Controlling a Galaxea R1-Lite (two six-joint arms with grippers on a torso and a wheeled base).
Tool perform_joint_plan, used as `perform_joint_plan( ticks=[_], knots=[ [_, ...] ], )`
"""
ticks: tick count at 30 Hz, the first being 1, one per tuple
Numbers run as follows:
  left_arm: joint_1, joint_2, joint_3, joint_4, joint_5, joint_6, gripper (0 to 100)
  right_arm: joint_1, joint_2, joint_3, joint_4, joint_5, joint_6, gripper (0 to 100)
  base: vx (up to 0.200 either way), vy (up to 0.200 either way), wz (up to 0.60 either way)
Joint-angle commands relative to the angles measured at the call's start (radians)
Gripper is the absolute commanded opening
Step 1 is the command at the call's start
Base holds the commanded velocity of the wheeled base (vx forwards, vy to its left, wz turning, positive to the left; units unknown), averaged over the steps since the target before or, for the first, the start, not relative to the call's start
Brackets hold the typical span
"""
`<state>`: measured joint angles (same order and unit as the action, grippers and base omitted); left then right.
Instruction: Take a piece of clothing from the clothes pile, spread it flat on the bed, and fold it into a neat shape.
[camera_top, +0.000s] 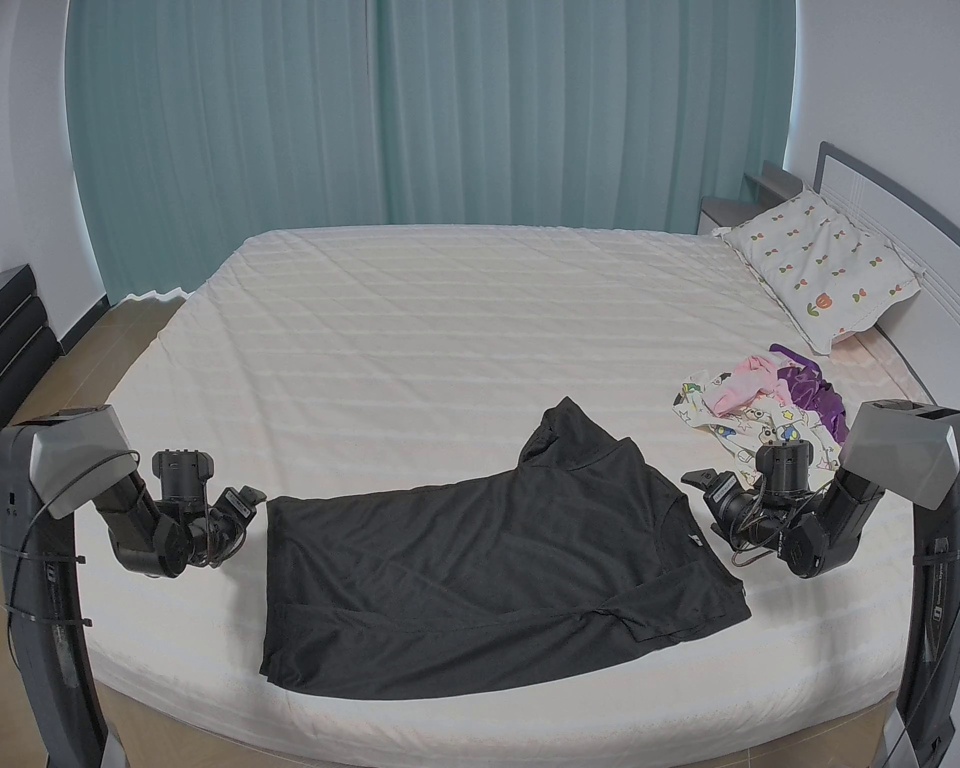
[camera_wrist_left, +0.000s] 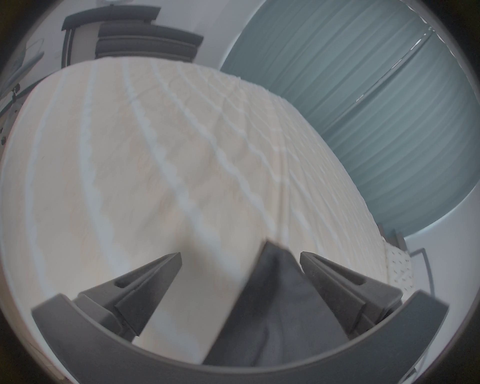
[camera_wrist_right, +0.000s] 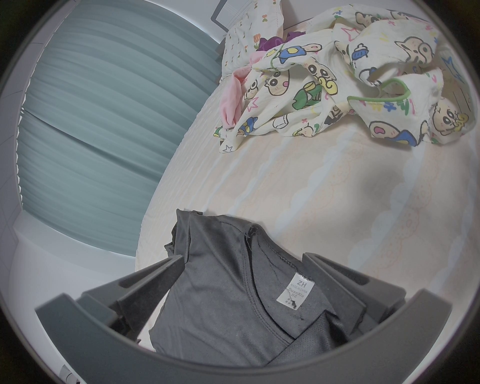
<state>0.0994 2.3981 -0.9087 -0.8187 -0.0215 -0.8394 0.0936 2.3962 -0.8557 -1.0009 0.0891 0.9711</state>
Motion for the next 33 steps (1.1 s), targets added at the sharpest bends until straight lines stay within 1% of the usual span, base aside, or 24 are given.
perform_joint_plan(
  ticks=[1,2,3,4,7,10,12,17,22,27,33],
  knots=[
    [-0.015,-0.229,0.228,-0.003,-0.149,-0.027,100,0.0,0.001,0.0,-0.001,0.001,0.0,100,0.0,0.0,0.0],
    [-0.023,-0.254,0.266,-0.003,-0.184,-0.026,100,0.001,0.001,0.0,-0.001,0.001,0.0,100,0.0,0.0,0.0],
    [-0.023,-0.254,0.266,-0.003,-0.184,-0.026,100,0.001,0.001,0.0,-0.001,0.001,0.0,100,0.0,0.0,0.0],
    [-0.05,-0.266,0.318,-0.005,-0.219,-0.02,100,0.001,0.001,0.001,-0.001,0.001,0.0,100,0.0,0.0,0.0],
    [-0.073,-0.257,0.341,-0.005,-0.222,-0.012,100,0.001,0.001,0.001,-0.001,0.001,0.0,100,0.0,0.0,0.0],
    [-0.076,-0.251,0.346,-0.005,-0.227,0.013,100,0.001,0.003,0.001,-0.001,0.001,0.0,100,0.0,0.0,0.0],
    [-0.086,-0.235,0.358,-0.005,-0.238,0.048,100,0.001,0.005,0.001,-0.001,0.0,0.0,100,0.0,0.0,0.0],
    [-0.124,-0.211,0.387,-0.011,-0.235,0.098,100,0.001,0.009,0.0,-0.001,0.0,-0.002,100,0.0,0.0,0.0],
    [-0.133,-0.203,0.436,-0.056,-0.236,0.171,100,0.001,0.012,0.0,-0.001,-0.002,-0.003,100,0.0,0.0,0.0],
    [-0.15,-0.175,0.447,-0.106,-0.216,0.18,100,0.003,0.015,0.0,-0.001,-0.002,-0.003,100,0.0,0.0,0.0],
    [-0.155,-0.174,0.453,-0.112,-0.213,0.181,100,0.006,0.017,-0.002,-0.001,-0.002,-0.003,100,0.0,0.0,0.0]
  ],
)
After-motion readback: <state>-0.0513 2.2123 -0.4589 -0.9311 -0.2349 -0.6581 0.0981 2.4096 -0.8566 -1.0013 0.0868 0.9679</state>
